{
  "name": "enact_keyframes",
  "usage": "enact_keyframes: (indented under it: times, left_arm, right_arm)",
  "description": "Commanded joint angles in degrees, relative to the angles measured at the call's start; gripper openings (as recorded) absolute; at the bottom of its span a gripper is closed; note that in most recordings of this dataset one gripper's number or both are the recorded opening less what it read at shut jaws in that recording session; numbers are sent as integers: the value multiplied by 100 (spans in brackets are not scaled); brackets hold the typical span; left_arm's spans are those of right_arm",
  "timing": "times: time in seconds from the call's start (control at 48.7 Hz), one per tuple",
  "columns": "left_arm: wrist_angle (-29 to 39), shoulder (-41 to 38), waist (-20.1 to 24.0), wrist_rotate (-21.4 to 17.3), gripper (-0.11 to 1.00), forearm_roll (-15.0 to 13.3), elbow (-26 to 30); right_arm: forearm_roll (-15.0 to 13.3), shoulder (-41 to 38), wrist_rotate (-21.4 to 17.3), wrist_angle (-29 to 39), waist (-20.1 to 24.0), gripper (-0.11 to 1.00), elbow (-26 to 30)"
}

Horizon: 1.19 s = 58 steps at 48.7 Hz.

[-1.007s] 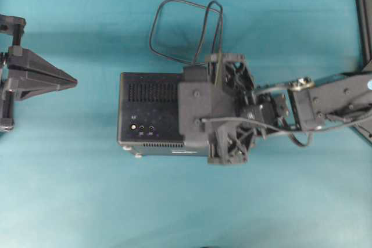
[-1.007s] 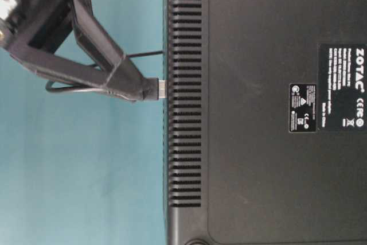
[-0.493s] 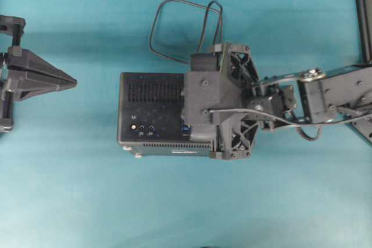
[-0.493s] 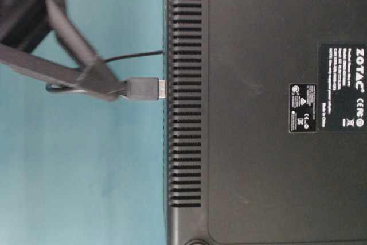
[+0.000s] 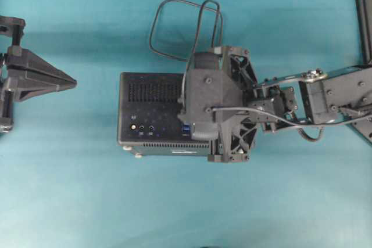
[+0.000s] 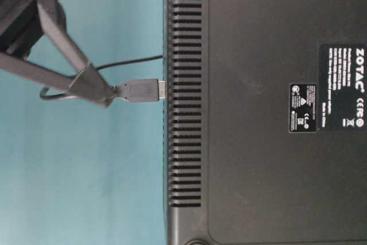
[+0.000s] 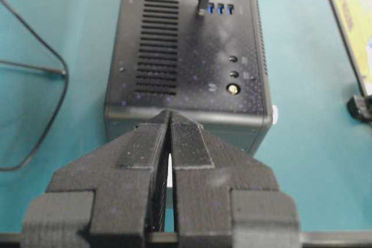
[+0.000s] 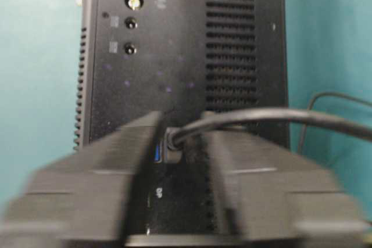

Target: Insert the USB into the PC box with both arms.

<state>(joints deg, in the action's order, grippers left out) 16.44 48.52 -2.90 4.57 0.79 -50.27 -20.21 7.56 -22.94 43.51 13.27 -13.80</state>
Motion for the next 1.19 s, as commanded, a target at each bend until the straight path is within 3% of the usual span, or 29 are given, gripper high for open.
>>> enact_keyframes:
  times: [0.0, 0.185, 0.781, 1.171]
  left_arm:
    - [-53, -9, -18, 9, 0, 18, 114]
    - [-62, -9, -18, 9, 0, 18, 123]
    - [-53, -9, -18, 18, 0, 9, 97]
    - [-62, -18, -18, 18, 0, 18, 97]
  right_arm:
    - [9, 220, -114, -70, 62, 20, -9]
    - [0, 290, -255, -299, 62, 9, -132]
    - [0, 246, -826, -712, 264, 9, -378]
    - [-141, 281, -826, -721, -44, 9, -642]
